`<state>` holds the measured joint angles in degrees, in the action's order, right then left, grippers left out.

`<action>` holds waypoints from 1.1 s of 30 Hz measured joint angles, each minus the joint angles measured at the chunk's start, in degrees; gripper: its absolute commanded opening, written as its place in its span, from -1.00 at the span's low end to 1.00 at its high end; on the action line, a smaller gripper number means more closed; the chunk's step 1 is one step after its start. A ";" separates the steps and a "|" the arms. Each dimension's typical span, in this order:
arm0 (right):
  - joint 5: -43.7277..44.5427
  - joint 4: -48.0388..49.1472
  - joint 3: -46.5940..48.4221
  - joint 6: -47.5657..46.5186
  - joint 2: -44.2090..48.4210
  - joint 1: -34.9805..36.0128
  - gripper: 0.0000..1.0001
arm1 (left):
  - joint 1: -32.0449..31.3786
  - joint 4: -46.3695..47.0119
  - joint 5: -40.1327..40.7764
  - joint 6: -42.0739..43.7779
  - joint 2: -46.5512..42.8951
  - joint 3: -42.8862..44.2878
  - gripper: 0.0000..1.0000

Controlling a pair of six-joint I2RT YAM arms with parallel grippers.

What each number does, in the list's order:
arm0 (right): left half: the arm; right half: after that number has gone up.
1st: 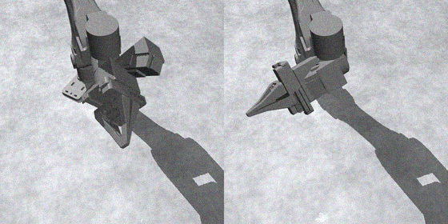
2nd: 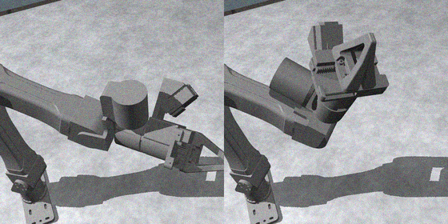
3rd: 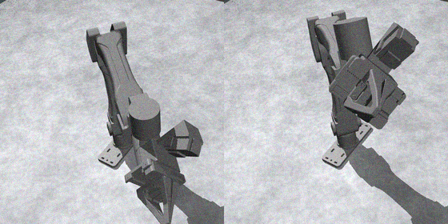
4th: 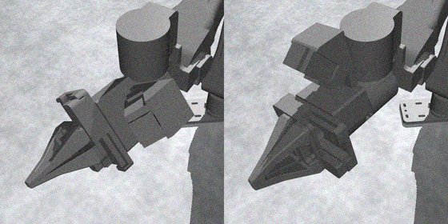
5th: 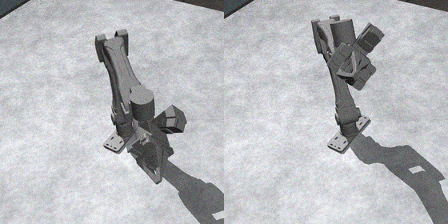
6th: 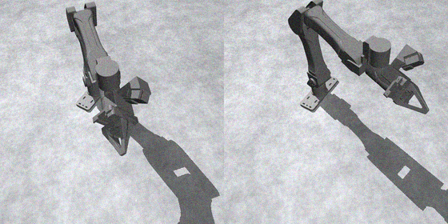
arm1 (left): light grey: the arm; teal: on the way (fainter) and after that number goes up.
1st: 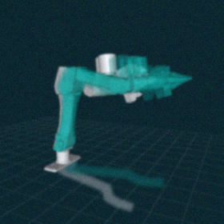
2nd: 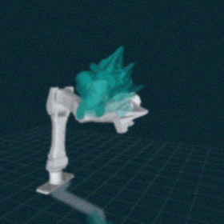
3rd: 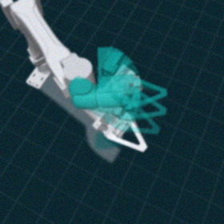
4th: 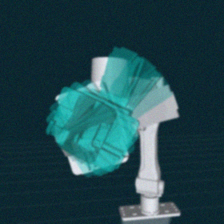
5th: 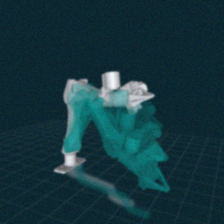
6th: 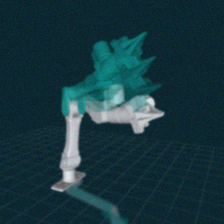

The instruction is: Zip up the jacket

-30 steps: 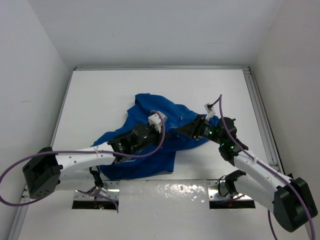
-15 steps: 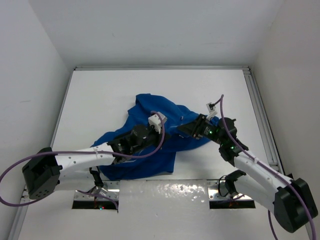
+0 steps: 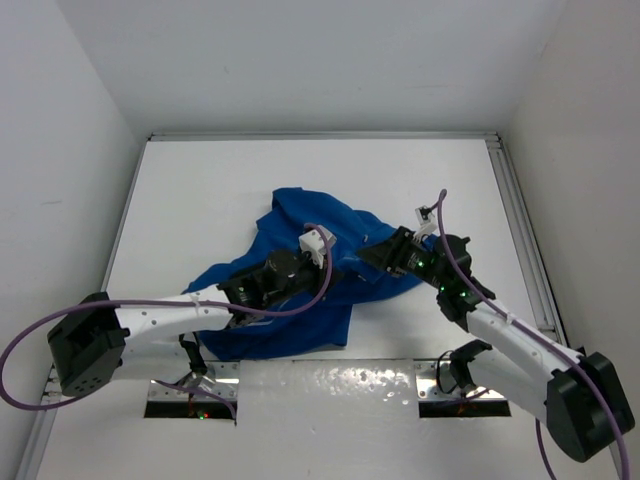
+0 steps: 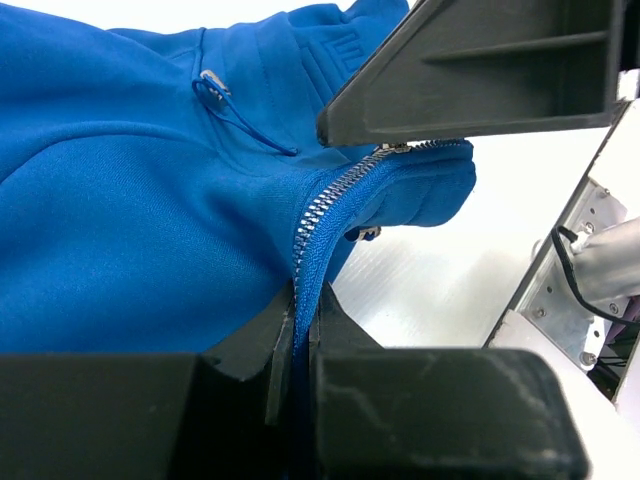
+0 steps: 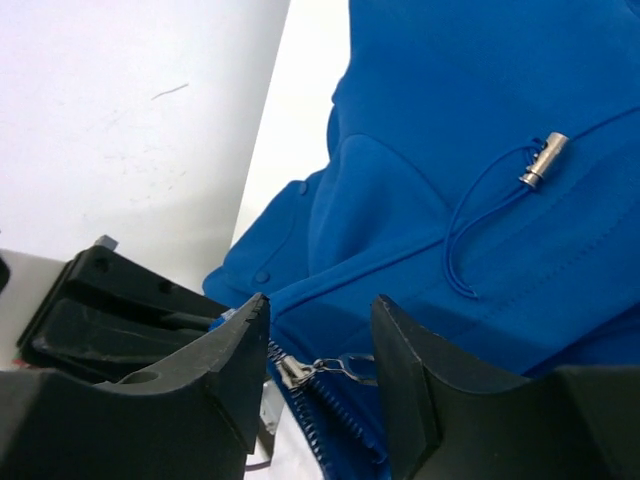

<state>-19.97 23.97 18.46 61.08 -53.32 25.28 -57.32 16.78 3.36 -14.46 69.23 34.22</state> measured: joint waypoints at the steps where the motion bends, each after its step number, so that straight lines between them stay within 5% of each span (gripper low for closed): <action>1: -0.04 0.02 0.00 -0.02 -0.37 0.00 -0.24 | 0.00 0.00 0.00 0.00 0.02 0.00 -1.00; 7: -0.42 0.79 0.00 0.50 -1.44 0.00 -0.55 | 0.00 0.09 -0.11 0.00 0.24 -0.09 -1.00; 9: -0.74 0.85 0.00 0.59 -1.42 0.00 -0.47 | 0.00 0.13 -0.09 0.00 0.24 -0.13 -1.00; 14: -1.33 -0.79 0.00 0.37 -0.63 0.00 0.17 | 0.00 0.07 0.39 0.13 0.24 -0.15 -1.00; 17: -1.44 -2.82 0.09 -0.33 -0.07 0.00 0.24 | 0.00 0.07 0.74 0.46 0.22 -0.15 -1.00; 22: -2.47 -5.18 0.26 -0.59 -0.55 -0.02 0.23 | 0.00 -0.04 1.36 0.72 0.13 -0.15 -1.00; 29: -6.12 -2.43 0.28 1.95 -2.58 -0.02 -0.18 | 0.00 -0.15 1.60 0.87 0.13 -0.15 -1.00; 33: -6.32 -1.36 0.28 2.62 -2.56 -0.02 -0.13 | 0.00 -0.15 1.62 0.85 0.11 -0.15 -1.00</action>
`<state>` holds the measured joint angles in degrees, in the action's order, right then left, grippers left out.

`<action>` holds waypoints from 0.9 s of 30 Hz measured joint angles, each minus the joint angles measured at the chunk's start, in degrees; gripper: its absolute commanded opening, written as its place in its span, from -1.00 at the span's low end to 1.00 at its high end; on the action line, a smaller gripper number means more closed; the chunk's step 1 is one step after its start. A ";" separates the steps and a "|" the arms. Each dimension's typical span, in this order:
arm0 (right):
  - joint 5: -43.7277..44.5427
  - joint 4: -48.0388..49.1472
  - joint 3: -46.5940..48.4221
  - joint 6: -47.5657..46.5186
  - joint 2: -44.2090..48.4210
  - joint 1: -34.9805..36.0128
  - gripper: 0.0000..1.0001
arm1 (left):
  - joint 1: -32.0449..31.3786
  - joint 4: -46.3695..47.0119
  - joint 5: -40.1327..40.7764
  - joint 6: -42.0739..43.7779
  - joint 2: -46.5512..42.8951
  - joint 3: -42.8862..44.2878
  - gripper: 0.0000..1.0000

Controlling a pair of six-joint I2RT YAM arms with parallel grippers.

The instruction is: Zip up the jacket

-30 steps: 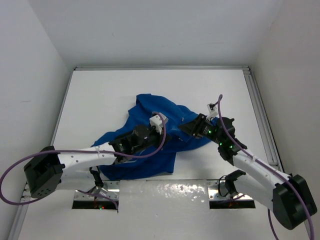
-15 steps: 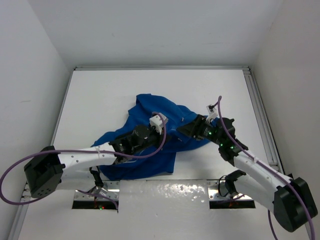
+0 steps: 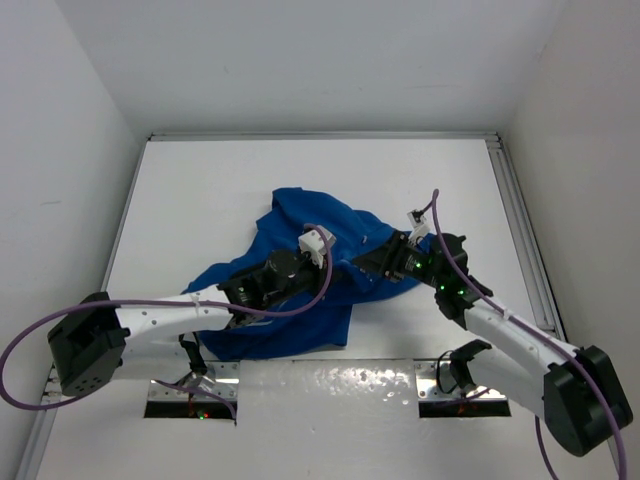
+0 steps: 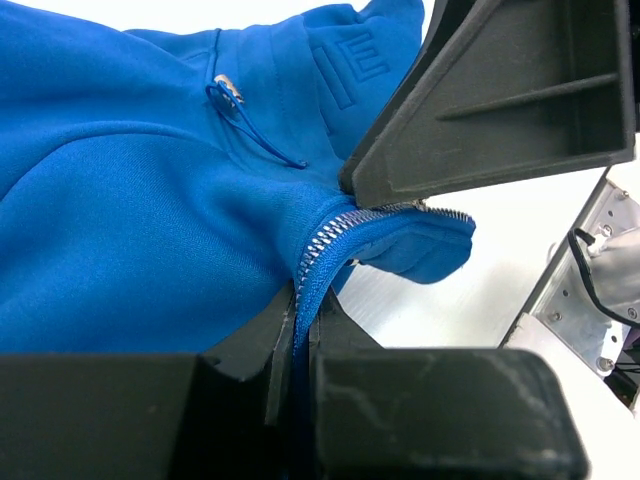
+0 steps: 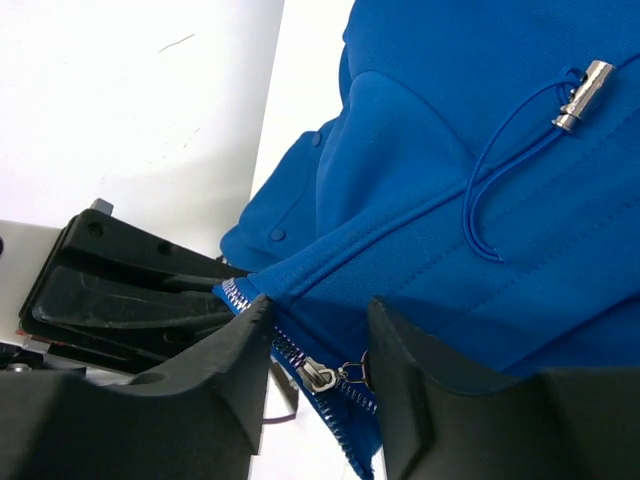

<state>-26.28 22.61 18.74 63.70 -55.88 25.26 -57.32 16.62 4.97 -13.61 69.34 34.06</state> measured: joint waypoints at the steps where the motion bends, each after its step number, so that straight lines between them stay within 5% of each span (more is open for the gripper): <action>1: 0.00 -0.11 0.00 0.04 0.11 0.00 -0.07 | 0.00 -0.02 0.11 0.02 -0.04 0.00 -1.00; 9: 0.81 -4.68 -0.22 -0.94 4.20 0.00 0.18 | 0.00 -0.17 1.60 0.28 -0.59 0.00 -1.00; 27: 1.44 -6.14 -0.22 -0.39 2.93 0.02 -0.91 | 0.00 -0.83 3.08 1.18 -0.42 0.00 -1.00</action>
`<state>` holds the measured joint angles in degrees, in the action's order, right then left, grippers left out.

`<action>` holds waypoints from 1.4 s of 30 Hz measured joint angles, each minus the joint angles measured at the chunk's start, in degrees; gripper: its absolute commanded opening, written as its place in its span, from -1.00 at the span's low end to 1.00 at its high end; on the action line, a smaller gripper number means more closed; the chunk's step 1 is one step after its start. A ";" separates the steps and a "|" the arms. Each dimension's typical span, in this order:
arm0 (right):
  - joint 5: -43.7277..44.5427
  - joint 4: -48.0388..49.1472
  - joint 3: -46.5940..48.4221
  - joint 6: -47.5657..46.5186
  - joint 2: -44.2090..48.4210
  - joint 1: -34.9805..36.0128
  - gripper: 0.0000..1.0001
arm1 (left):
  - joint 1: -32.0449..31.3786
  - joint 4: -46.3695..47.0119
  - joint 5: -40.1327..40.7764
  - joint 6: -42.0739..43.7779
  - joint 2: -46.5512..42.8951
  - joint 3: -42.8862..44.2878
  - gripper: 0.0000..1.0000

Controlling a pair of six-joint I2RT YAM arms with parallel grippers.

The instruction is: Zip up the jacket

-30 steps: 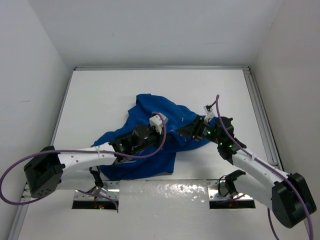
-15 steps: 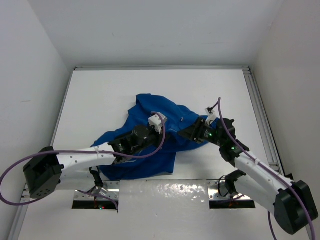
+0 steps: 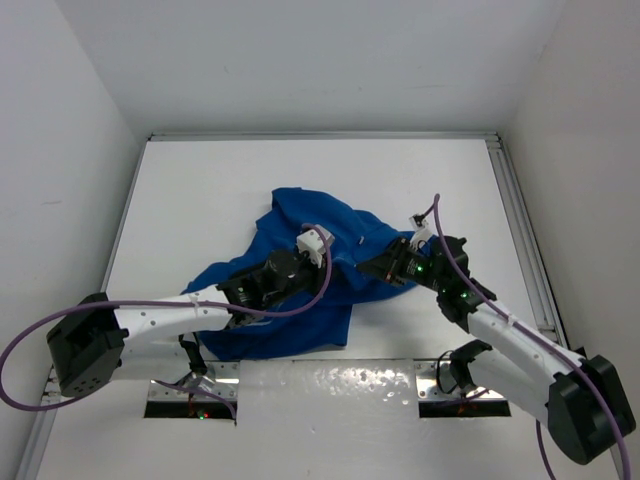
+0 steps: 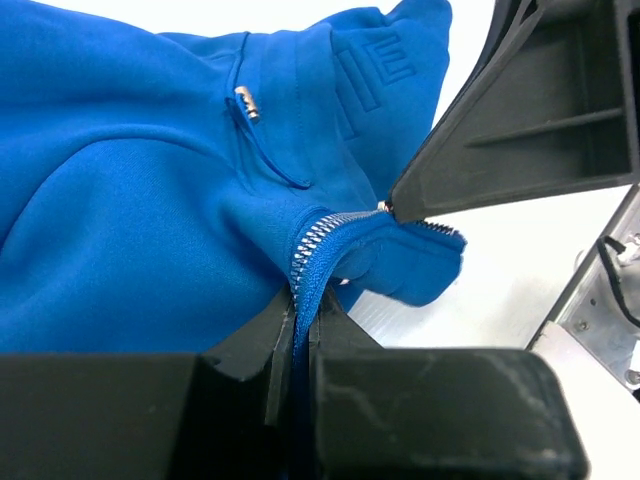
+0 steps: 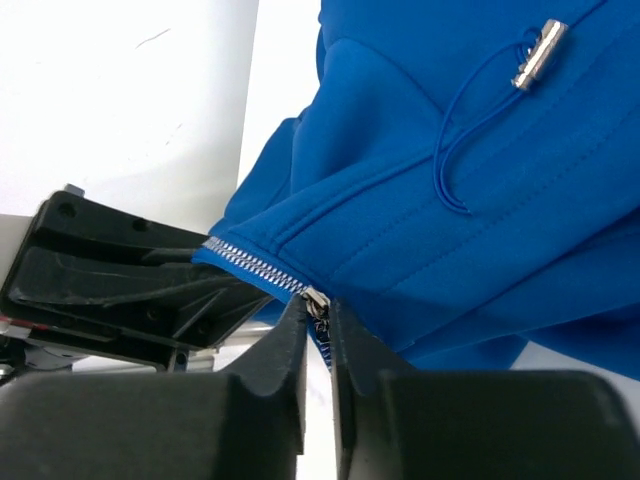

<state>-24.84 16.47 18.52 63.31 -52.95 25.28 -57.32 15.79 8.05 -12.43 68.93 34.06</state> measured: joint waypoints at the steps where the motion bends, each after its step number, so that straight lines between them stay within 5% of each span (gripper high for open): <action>1: 0.20 0.15 0.00 -0.04 0.02 0.00 -1.00 | 0.00 -0.26 0.22 0.07 0.00 0.00 -1.00; 17: 6.60 -8.68 -0.33 -4.81 9.14 0.11 -1.00 | -0.39 -2.64 4.55 2.51 -0.02 2.71 -1.00; 25: 18.45 -17.22 -0.09 -10.27 14.51 0.35 -1.00 | 1.46 -3.45 8.26 4.79 1.40 5.29 -1.00; 34: 29.05 -23.19 12.11 -16.55 4.87 0.02 -1.00 | 10.03 -3.72 11.39 9.84 13.55 24.15 -1.00; 36: 29.03 -22.16 17.46 -17.31 2.01 0.02 -1.00 | 10.99 -5.40 11.91 11.41 16.79 30.77 -0.76; 37: 29.05 -21.35 19.63 -17.73 1.44 0.02 -1.00 | 11.56 -5.99 11.76 12.26 18.58 34.45 -0.49; 38: 29.03 -20.79 21.16 -18.16 1.44 0.02 -0.95 | 12.09 -6.40 11.39 12.96 19.82 37.29 0.00; 39: 29.03 -20.37 22.45 -18.53 1.84 0.02 -0.83 | 12.59 -6.73 10.86 13.73 20.94 39.93 0.32; 40: 29.05 -20.06 23.10 -18.78 2.25 0.02 -0.48 | 13.20 -7.72 10.73 13.94 22.01 42.73 0.51; 42: 29.20 -20.22 23.65 -19.54 3.30 0.02 -0.04 | 13.99 -9.29 10.58 13.42 23.28 46.23 0.71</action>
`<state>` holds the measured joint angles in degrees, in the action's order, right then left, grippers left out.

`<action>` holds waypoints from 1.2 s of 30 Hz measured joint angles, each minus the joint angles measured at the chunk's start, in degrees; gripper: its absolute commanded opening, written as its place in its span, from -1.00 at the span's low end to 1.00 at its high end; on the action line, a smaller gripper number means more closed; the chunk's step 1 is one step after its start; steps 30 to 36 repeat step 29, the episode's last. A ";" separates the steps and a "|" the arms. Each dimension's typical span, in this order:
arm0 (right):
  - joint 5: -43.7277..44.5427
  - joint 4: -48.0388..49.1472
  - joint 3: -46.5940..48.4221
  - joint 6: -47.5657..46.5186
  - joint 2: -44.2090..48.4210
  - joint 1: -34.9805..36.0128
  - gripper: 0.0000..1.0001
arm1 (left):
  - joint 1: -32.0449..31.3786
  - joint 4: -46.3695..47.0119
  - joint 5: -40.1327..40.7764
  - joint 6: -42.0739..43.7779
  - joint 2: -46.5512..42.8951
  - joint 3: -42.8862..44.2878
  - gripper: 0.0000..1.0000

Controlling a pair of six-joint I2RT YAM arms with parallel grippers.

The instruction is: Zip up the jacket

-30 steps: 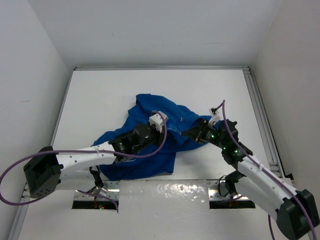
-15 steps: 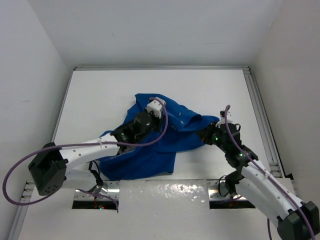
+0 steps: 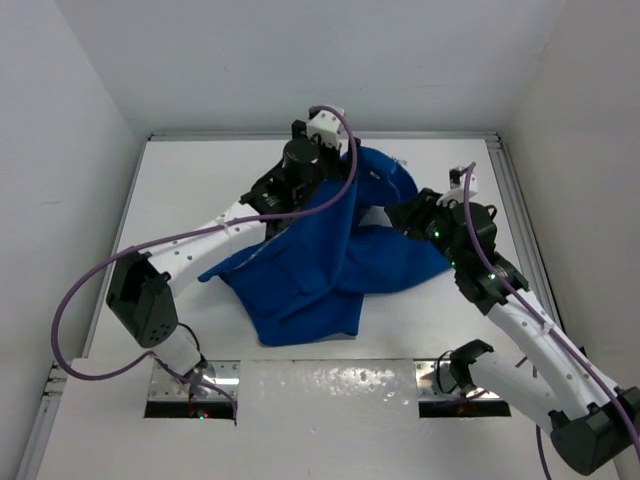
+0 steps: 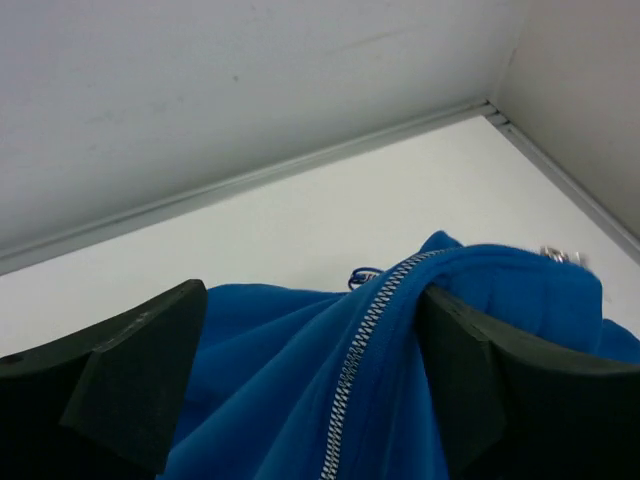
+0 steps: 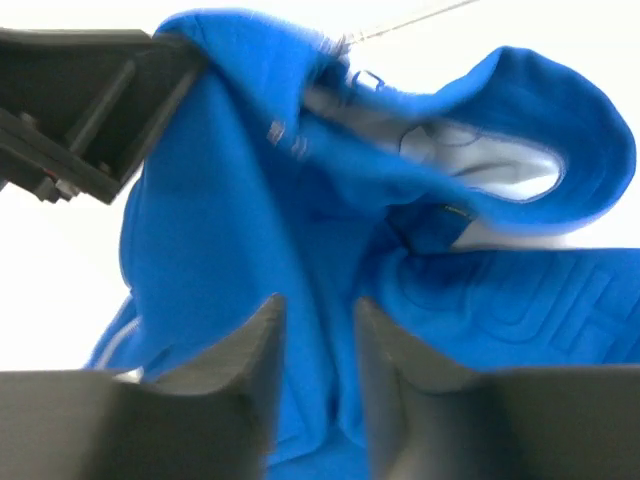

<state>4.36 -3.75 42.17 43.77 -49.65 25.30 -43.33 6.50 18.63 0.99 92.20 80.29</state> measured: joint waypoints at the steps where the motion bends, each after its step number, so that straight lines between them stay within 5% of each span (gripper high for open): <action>1: 0.04 -0.55 0.02 -0.57 0.55 0.00 0.32 | 0.37 -0.15 0.02 -0.87 0.07 0.35 0.86; 5: 0.39 -3.78 -0.85 -2.56 2.47 0.00 0.98 | 0.68 1.60 0.44 -6.12 -4.20 -6.19 1.00; 20: 4.98 -17.62 -1.42 -7.58 15.72 0.00 0.98 | 0.63 -3.63 5.05 -27.26 -50.27 -38.95 1.00; 25: 5.88 -21.07 -1.42 -7.87 23.08 0.00 0.98 | 0.63 -11.67 5.44 -29.79 -63.43 -40.85 1.00; 36: 5.99 -23.12 -1.79 -7.91 24.33 -0.02 0.98 | 0.63 -15.76 5.38 -29.83 -67.98 -40.76 1.00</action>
